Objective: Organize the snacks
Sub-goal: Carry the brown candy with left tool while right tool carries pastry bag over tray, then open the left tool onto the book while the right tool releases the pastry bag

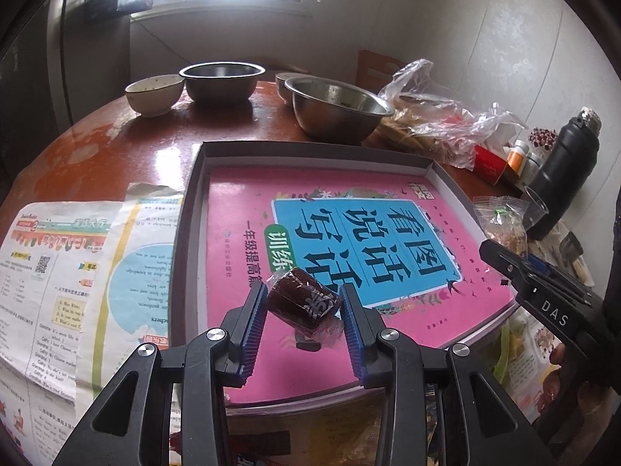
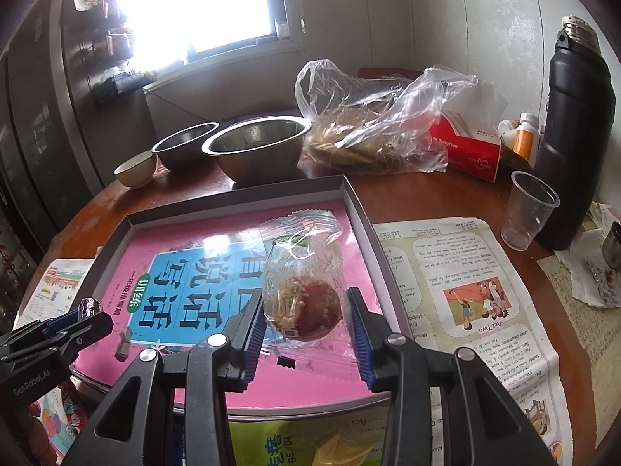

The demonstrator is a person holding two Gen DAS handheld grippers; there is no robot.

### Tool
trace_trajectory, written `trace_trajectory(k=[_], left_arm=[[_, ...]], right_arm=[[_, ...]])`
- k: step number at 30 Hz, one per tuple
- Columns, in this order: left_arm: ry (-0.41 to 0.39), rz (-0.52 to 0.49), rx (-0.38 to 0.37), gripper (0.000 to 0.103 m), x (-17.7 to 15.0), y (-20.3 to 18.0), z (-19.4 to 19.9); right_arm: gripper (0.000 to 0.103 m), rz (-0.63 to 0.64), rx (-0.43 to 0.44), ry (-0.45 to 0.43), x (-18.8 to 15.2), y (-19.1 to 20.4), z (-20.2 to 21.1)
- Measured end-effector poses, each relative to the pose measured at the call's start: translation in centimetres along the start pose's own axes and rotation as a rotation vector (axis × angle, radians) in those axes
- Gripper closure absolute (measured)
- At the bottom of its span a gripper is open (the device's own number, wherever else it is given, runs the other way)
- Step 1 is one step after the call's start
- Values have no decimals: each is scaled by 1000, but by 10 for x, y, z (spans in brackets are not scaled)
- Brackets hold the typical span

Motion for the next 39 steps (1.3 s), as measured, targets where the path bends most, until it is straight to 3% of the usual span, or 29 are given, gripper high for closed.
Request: trace_trajectory(k=[14,30,39], left_arm=[[25,-17,7,64,-3,-6,-6],[37,-14,20,64,-4,-3,-11],[39,-19,15,64,-3,-5,-9]], right_arm=[[62,10,-19,74,-12,-2,-19],[62,-16,-12,99,-13,-7,-20],[53,-18,-7,80,-8,-6,-15]])
Point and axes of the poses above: each gripper's, at about its wrist camera, not at the fingertips, and z roughly against the way its jaws point, y to its left, x to its top, the point moved 2 cm from there along -z, roughly the way its jaws point, and after that the axes turned 4 degrees about y, right-handed, at the moved point
